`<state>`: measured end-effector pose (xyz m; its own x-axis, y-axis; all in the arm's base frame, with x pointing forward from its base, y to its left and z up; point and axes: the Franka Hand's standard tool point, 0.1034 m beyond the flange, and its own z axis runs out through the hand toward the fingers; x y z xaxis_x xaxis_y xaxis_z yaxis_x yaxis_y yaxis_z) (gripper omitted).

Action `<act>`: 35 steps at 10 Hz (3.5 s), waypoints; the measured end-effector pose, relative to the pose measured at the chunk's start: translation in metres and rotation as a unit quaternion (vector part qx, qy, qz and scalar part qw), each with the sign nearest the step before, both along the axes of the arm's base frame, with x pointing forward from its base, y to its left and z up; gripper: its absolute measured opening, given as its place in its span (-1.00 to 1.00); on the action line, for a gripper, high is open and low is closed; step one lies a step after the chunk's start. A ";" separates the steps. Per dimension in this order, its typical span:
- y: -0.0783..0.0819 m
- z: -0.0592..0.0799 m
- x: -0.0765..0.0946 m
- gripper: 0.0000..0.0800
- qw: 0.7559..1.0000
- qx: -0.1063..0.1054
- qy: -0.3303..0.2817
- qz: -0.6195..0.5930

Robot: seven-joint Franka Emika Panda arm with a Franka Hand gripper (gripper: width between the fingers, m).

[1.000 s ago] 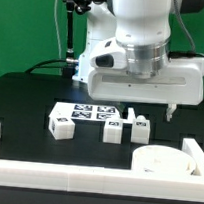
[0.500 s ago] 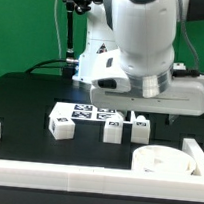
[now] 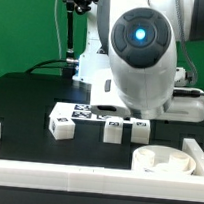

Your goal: Assemble stool

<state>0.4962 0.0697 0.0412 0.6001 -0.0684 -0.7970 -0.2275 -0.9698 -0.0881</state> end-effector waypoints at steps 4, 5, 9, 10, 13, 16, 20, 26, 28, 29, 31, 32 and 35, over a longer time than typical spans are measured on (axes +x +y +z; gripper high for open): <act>0.001 -0.004 0.000 0.62 1.000 0.007 -0.002 0.007; 0.001 -0.006 -0.001 0.62 1.000 0.012 -0.002 0.011; 0.007 -0.014 -0.003 0.62 1.000 0.014 -0.004 0.015; 0.006 -0.015 -0.002 0.62 1.000 0.017 -0.006 0.012; 0.007 -0.015 -0.002 0.62 1.000 0.017 -0.007 0.013; 0.008 -0.019 -0.008 0.62 1.000 0.006 0.007 0.016; 0.013 -0.025 -0.011 0.62 1.000 0.008 0.009 0.020; 0.014 -0.036 -0.010 0.00 0.999 0.026 -0.014 0.032; 0.013 -0.035 -0.010 -0.16 0.999 0.035 -0.016 0.038; 0.013 -0.035 -0.009 -0.16 0.998 0.037 -0.017 0.039; 0.014 -0.031 -0.007 -0.16 0.998 0.040 -0.018 0.037; 0.017 -0.019 -0.004 -0.16 0.998 0.045 -0.016 0.033; 0.020 0.038 0.004 -0.16 0.997 0.055 -0.018 0.051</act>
Offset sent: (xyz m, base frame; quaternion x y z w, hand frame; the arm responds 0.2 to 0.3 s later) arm 0.0121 -0.0043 -0.0096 -0.0198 0.0058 -0.0188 0.9996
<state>0.5006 0.0901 0.0788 0.6272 0.0807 -0.7747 -0.1227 -0.9720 -0.2006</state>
